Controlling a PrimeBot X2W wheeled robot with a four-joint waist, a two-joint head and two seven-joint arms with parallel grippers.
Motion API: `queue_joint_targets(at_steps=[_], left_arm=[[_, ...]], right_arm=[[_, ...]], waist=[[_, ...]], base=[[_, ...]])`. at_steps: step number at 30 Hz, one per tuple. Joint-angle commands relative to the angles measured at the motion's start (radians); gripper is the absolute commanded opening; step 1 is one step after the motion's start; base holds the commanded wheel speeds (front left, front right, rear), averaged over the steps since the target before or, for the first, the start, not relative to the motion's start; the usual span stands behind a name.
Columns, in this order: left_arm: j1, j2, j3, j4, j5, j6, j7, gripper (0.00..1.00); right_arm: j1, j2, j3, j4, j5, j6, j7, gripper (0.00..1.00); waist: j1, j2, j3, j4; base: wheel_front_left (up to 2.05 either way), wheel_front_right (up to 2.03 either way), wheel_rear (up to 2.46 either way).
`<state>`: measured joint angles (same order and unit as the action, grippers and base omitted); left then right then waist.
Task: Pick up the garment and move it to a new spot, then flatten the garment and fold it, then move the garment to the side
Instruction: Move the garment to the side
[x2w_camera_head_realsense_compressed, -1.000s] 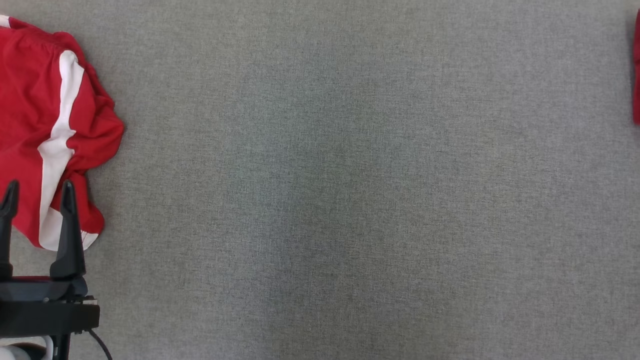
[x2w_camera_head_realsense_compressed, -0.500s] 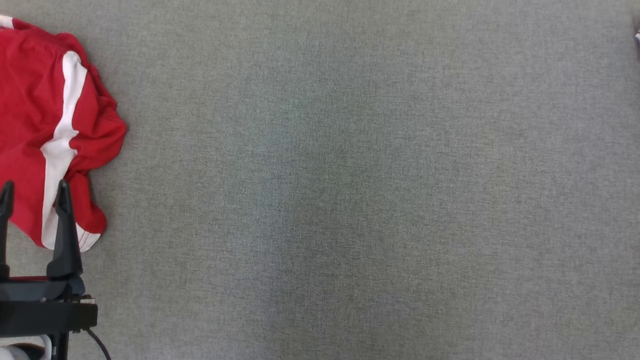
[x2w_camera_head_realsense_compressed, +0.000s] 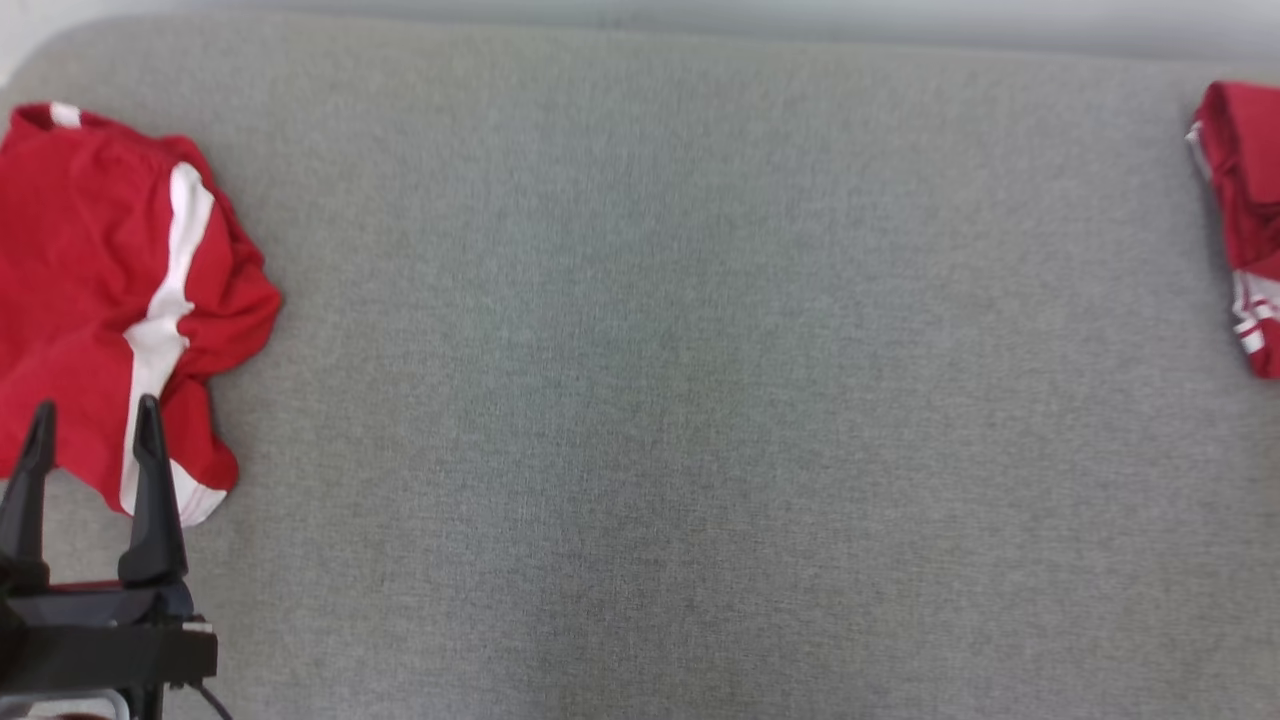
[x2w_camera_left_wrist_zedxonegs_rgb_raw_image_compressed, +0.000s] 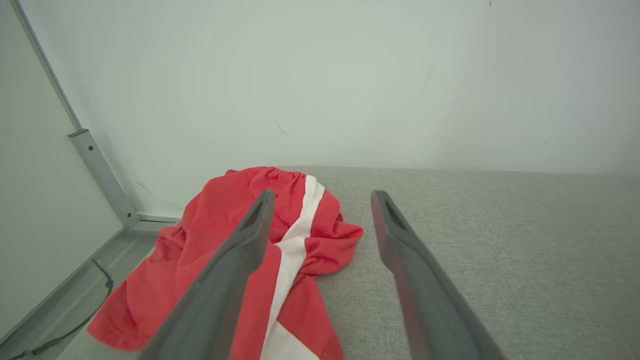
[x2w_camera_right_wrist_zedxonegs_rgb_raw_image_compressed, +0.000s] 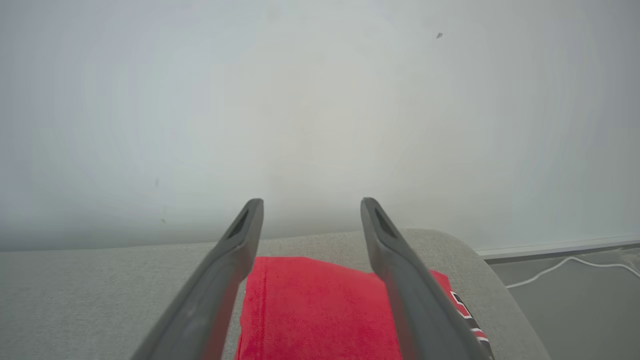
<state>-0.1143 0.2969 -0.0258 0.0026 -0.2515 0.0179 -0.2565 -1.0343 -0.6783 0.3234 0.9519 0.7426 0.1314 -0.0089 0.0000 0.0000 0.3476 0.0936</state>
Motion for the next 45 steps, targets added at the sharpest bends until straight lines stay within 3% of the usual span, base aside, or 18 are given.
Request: queue_joint_targets(at_steps=[1, 10, 29, 45], left_arm=[[0.015, 0.003, 0.003, 0.006, 0.001, 0.004, -0.005, 1.0], [0.069, 0.005, 0.008, 0.022, -0.006, 0.01, -0.007, 1.0], [0.163, 0.023, 0.002, -0.008, -0.021, 0.027, 0.049, 1.0], [0.234, 0.02, -0.004, -0.02, -0.046, 0.046, 0.093, 1.0]], right_arm=[[0.029, 0.019, -0.001, -0.022, 0.016, -0.001, -0.029, 1.0], [0.214, 0.111, 0.038, -0.189, 0.051, -0.001, -0.171, 1.0], [0.501, 0.26, 0.021, -0.315, -0.039, -0.001, -0.243, 1.0], [0.752, 0.371, -0.174, -0.441, -0.224, -0.001, -0.225, 1.0]], waist=[[0.0, 0.0, -0.051, -0.016], [0.0, 0.0, -0.161, -0.063], [0.0, 0.0, -0.304, -0.093], [0.0, 0.0, -0.378, -0.141]], base=[[0.0, 0.0, 0.0], [0.0, 0.0, 0.0], [0.0, 0.0, 0.0], [0.0, 0.0, 0.0]])
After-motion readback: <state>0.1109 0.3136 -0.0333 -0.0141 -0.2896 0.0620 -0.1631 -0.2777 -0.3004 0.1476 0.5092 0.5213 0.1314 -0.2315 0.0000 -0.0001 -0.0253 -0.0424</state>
